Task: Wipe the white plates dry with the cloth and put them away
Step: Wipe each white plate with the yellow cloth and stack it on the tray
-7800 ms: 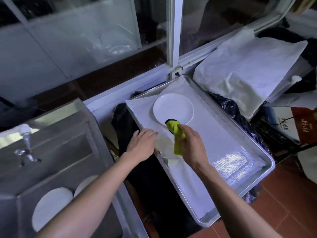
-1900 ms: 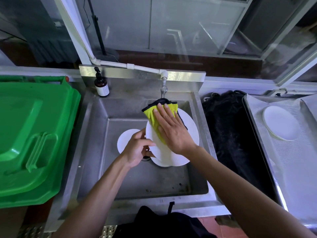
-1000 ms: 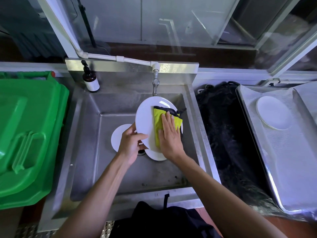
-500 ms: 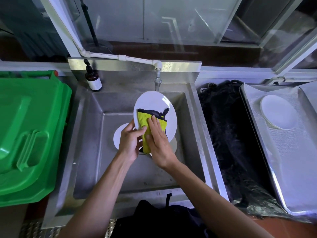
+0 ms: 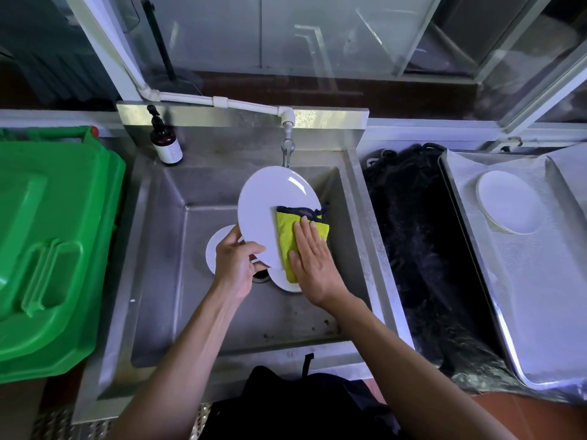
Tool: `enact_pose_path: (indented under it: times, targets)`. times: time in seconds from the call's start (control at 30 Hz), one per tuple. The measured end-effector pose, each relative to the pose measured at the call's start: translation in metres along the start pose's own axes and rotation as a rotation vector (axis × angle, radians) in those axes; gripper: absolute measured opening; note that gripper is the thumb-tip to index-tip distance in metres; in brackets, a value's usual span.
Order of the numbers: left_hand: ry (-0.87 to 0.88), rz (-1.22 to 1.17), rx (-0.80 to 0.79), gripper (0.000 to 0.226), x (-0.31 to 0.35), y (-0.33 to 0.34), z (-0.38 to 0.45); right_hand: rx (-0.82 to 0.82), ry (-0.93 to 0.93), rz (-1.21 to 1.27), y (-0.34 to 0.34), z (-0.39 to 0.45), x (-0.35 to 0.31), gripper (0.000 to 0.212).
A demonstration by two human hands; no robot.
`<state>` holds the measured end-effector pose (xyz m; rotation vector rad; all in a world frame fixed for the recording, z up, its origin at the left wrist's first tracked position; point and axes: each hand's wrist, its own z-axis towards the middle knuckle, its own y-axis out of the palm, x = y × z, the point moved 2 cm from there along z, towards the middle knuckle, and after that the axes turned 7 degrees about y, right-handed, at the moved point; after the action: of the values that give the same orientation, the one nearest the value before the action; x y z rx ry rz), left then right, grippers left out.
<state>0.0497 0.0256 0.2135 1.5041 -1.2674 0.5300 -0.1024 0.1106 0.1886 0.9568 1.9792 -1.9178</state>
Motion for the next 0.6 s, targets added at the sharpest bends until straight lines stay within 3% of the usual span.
enact_pose_path:
  times: [0.37,0.6]
  targets:
    - [-0.054,0.096,-0.116,0.037,0.008,-0.016,-0.002,-0.047,0.028,-0.103,-0.029,0.031,0.01,0.059]
    - [-0.085,0.137,-0.184,0.033,0.011,-0.019,-0.005,-0.061,-0.052,-0.175,-0.043,0.045,-0.002,0.058]
